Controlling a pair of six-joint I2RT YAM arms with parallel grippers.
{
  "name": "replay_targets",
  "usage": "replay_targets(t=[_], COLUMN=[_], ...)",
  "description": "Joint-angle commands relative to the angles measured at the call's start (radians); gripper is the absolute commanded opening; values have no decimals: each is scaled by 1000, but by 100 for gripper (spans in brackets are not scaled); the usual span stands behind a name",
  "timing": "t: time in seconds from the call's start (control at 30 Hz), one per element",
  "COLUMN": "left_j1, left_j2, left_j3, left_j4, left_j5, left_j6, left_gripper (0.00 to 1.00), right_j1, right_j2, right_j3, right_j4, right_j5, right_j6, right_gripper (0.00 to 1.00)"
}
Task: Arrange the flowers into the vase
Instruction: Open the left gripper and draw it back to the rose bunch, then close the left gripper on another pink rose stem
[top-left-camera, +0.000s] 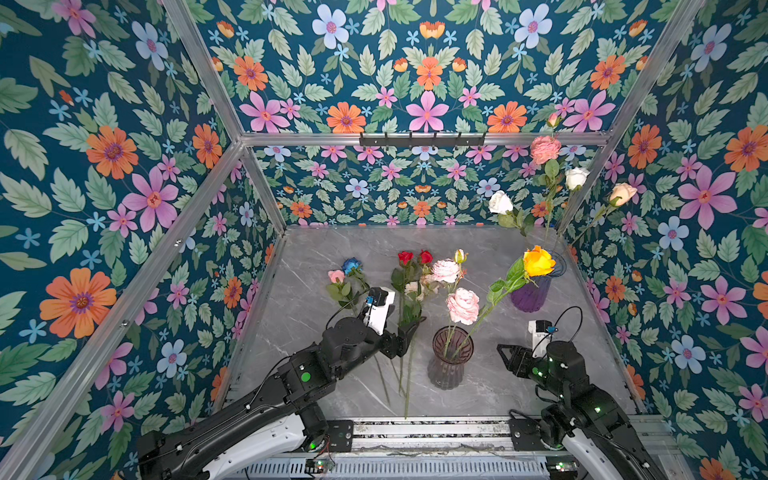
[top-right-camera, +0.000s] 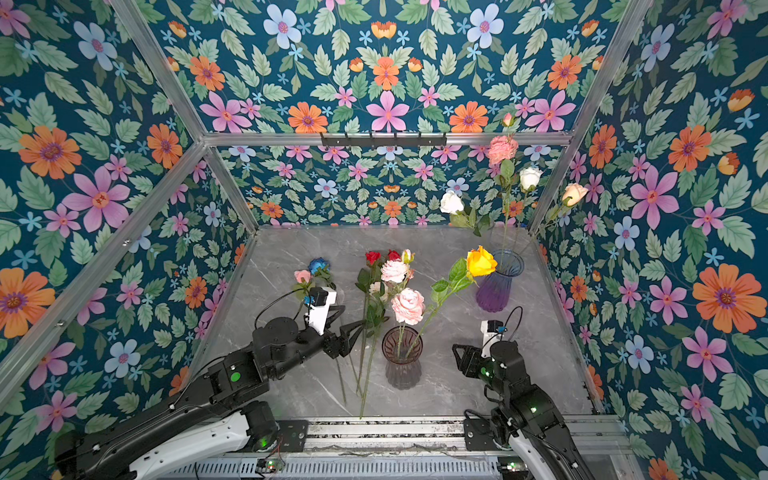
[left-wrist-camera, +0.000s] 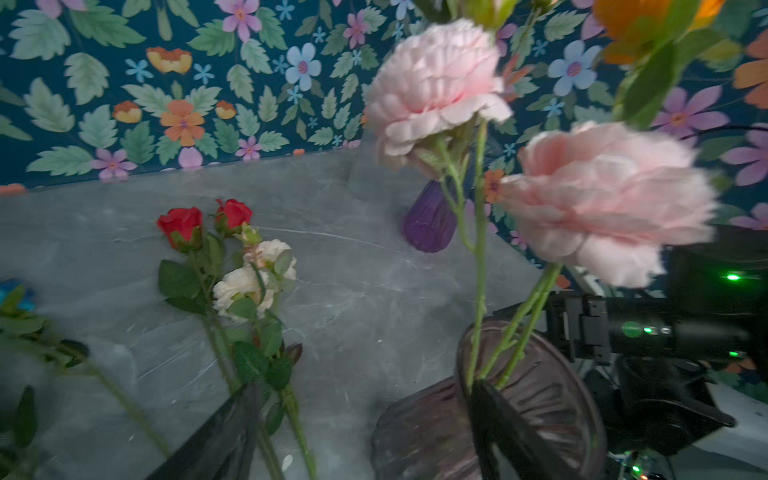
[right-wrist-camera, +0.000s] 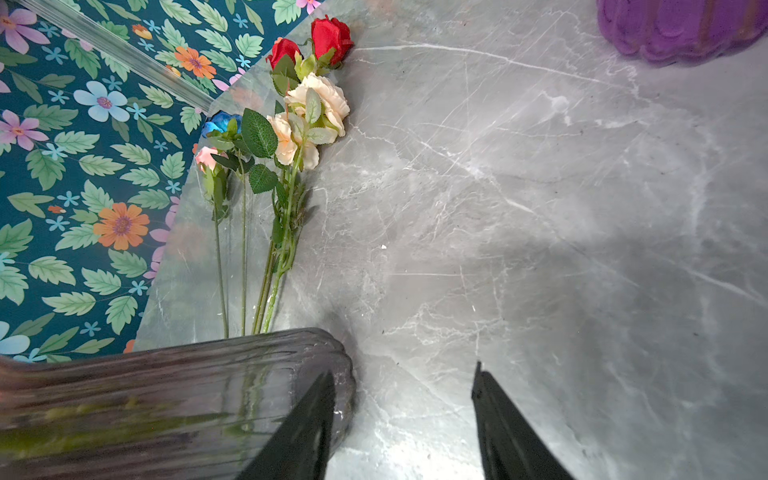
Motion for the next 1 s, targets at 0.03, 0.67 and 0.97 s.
replay_targets(t=[0.03,0.67,0.97], left_j1=[64,687,717], left_j2=[-1,389,655], left_j3=[-11,-190,-122], left_j4=[-195,102,189], left_j5=[-203,282,315], left_j6=[-110,-297,-257], left_gripper=[94,72,57], right_j1=[1,1,2], right_j2=[6,-23,-61], right_j3=[2,-1,-8], right_j4=[-1,-8,-18], right_j5=[10,5,2], right_j6=[-2,-3,-2], right_gripper=[55,55,55])
